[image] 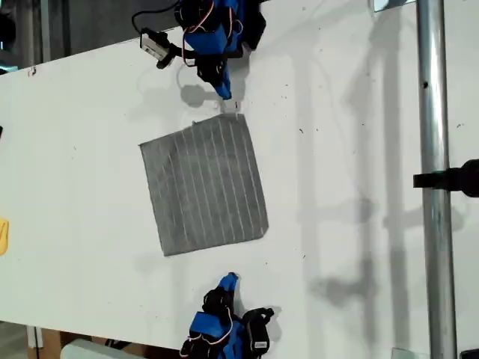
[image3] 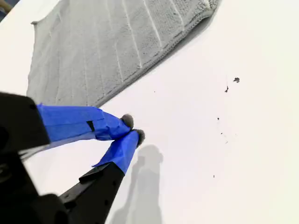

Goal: Grasp corners of a towel and fold twice.

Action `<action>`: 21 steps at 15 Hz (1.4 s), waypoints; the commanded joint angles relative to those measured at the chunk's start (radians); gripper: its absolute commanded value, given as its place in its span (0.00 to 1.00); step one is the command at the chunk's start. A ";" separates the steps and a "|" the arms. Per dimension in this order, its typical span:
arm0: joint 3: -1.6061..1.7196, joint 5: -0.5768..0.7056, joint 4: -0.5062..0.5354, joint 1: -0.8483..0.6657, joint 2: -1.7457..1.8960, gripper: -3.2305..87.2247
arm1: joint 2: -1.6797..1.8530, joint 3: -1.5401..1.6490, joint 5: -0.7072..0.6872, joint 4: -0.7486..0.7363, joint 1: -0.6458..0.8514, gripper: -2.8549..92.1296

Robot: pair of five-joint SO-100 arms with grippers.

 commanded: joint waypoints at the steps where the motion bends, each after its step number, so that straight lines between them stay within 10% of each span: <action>1: -0.040 -0.041 0.002 0.008 0.006 0.00 | -0.002 -0.094 0.012 -0.003 -0.044 0.03; 12: -1.203 -0.006 0.043 0.187 -1.267 0.00 | -0.871 -0.914 -0.184 0.241 0.008 0.03; 17: -1.485 0.015 0.156 0.215 -1.508 0.00 | -1.209 -1.226 -0.295 0.350 0.040 0.36; 21: -1.628 0.028 0.232 0.218 -1.644 0.04 | -1.273 -1.037 -0.319 0.212 0.077 0.38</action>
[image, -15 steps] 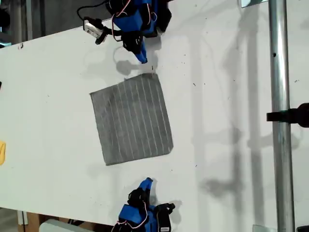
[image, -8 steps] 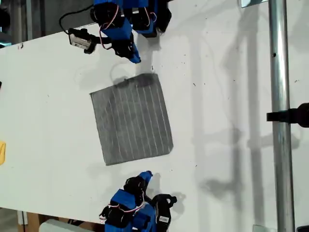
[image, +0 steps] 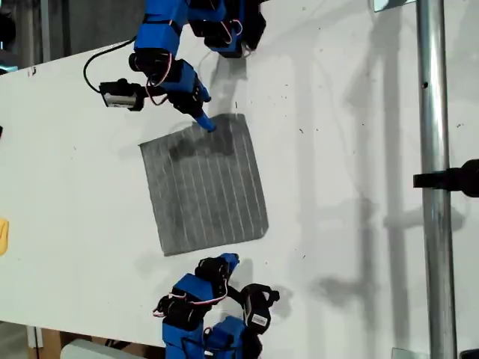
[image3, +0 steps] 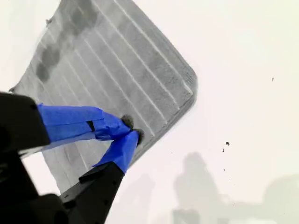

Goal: Grasp corners of a towel and fold twice.

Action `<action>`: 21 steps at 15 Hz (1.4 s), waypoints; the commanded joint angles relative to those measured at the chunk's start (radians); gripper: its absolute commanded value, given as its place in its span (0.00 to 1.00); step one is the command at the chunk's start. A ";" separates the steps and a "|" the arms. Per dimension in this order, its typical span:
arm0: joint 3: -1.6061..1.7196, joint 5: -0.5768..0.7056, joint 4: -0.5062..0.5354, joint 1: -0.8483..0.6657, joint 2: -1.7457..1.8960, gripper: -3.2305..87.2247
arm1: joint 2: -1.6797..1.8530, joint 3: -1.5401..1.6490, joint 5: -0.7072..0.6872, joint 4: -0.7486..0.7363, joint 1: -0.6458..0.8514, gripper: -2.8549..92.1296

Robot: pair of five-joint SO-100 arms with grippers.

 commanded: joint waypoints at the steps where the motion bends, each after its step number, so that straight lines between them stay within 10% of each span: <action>1: -0.109 0.009 0.040 0.015 -0.031 0.04 | -0.009 0.146 -0.003 -0.161 0.011 0.38; 13: -0.127 0.017 0.101 -0.014 -0.049 0.05 | -0.397 0.331 0.066 -0.614 -0.040 0.32; 17: -0.129 -0.011 0.123 -0.011 -0.044 0.06 | -0.383 0.334 0.071 -0.664 -0.046 0.03; 21: -0.130 -0.035 0.158 -0.009 -0.034 0.08 | -0.374 0.334 0.077 -0.706 -0.064 0.03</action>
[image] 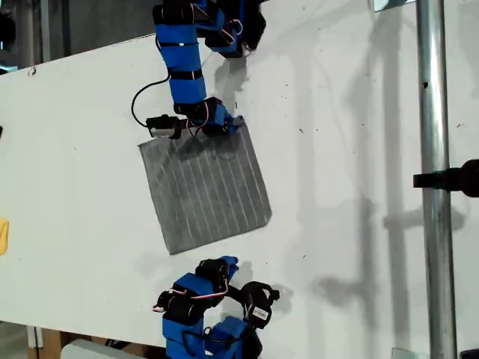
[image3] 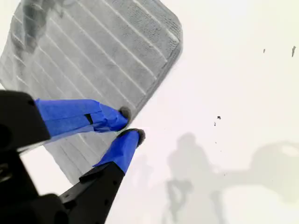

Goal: Grasp corners of a towel and fold twice.

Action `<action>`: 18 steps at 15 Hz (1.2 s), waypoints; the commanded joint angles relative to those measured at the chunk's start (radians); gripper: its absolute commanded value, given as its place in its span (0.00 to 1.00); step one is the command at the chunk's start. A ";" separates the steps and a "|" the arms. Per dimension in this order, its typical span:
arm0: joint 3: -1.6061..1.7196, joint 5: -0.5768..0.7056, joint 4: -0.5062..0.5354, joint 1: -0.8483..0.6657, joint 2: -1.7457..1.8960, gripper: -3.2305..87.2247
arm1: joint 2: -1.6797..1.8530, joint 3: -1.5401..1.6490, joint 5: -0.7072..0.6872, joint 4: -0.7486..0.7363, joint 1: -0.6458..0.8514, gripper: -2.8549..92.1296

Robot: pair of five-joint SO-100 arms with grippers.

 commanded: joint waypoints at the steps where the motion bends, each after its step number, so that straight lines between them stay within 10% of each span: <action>1: -0.089 0.017 0.018 -0.008 0.034 0.11 | 0.026 -0.008 0.014 -0.018 -0.017 0.03; 4: -0.351 0.239 0.006 -0.009 -0.084 0.31 | 0.026 -0.009 0.014 -0.020 -0.018 0.03; 8: -0.482 0.445 -0.026 -0.028 -0.302 0.34 | 0.034 -0.011 0.014 -0.015 -0.025 0.03; 18: -0.486 0.376 -0.259 -0.020 -0.775 0.34 | 0.035 -0.015 0.014 0.000 -0.023 0.03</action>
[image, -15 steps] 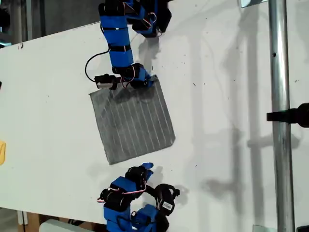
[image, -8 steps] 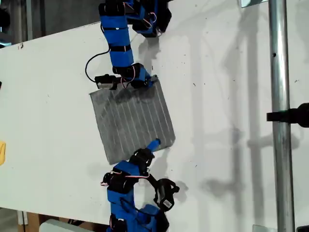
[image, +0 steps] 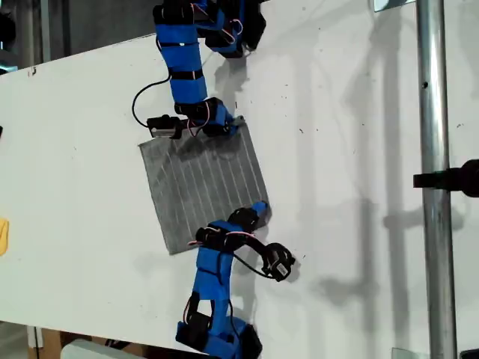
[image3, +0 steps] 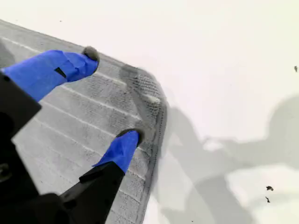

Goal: Grasp corners of a towel and fold twice.

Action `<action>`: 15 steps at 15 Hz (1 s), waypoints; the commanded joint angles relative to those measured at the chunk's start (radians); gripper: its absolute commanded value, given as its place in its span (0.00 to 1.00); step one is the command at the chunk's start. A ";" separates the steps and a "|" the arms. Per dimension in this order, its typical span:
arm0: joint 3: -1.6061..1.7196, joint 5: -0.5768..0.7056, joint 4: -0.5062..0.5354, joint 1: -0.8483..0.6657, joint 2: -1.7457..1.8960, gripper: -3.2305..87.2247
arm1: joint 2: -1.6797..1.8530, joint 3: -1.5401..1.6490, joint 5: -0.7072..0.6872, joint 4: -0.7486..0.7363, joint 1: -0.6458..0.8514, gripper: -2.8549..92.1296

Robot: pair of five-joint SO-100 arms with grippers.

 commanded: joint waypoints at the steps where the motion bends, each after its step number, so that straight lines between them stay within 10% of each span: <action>1: -0.044 -0.057 -0.018 -0.014 -0.041 0.34 | 0.037 -0.015 0.009 0.008 -0.014 0.03; 6: -0.035 -0.103 -0.026 -0.049 -0.104 0.01 | 0.041 -0.012 0.011 0.014 -0.025 0.03; 15: -0.080 -0.103 0.129 0.021 0.230 0.01 | 0.291 -0.181 0.095 0.262 -0.218 0.03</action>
